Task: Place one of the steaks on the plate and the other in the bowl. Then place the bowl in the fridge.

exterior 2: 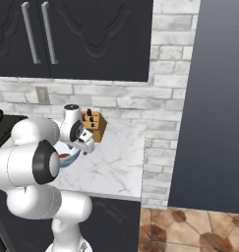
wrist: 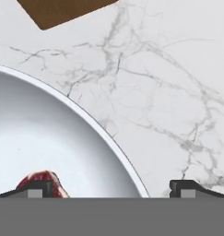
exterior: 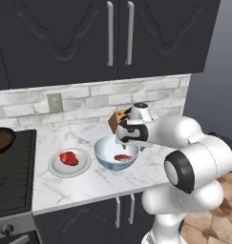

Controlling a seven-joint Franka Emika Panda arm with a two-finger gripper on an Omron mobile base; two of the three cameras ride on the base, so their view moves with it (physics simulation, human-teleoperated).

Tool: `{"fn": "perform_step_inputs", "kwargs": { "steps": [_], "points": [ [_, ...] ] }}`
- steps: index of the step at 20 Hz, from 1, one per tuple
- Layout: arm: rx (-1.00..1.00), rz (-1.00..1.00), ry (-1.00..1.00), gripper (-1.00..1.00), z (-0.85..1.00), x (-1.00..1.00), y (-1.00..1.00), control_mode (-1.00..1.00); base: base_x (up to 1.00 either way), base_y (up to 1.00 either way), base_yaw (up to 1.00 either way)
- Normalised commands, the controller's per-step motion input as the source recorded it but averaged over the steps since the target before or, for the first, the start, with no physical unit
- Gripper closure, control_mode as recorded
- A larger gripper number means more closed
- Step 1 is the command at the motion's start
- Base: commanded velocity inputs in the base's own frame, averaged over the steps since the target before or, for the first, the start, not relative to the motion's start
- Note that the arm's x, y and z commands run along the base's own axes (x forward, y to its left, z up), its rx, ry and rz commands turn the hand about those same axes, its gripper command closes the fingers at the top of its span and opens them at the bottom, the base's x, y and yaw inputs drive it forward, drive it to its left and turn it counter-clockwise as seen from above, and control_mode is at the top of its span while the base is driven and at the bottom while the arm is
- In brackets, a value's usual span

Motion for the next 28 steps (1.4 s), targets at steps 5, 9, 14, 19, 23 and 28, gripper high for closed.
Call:
{"fn": "perform_step_inputs", "kwargs": {
  "steps": [5, 9, 14, 19, 23, 28],
  "points": [
    [0.00, 0.00, 0.01, -1.00, -0.04, -0.11, 0.00, -1.00, 0.00, 0.00, 0.00],
    [0.00, 0.00, 0.00, 1.00, 0.00, -0.11, 0.07, -1.00, 0.00, 0.00, 0.00],
    [0.00, 0.00, 0.00, 1.00, -0.04, -0.10, 0.06, -1.00, 0.00, 0.00, 0.00],
    [0.00, 0.00, -0.01, 1.00, -0.03, -0.04, 0.09, -1.00, 0.00, 0.00, 0.00],
    [0.01, 0.00, -0.14, 1.00, 0.02, -0.19, 0.00, -1.00, 0.00, 0.00, 0.00],
    [0.12, -0.08, -0.03, 1.00, 0.59, -0.59, -0.31, -1.00, 0.00, 0.00, 0.00]
  ]
}}
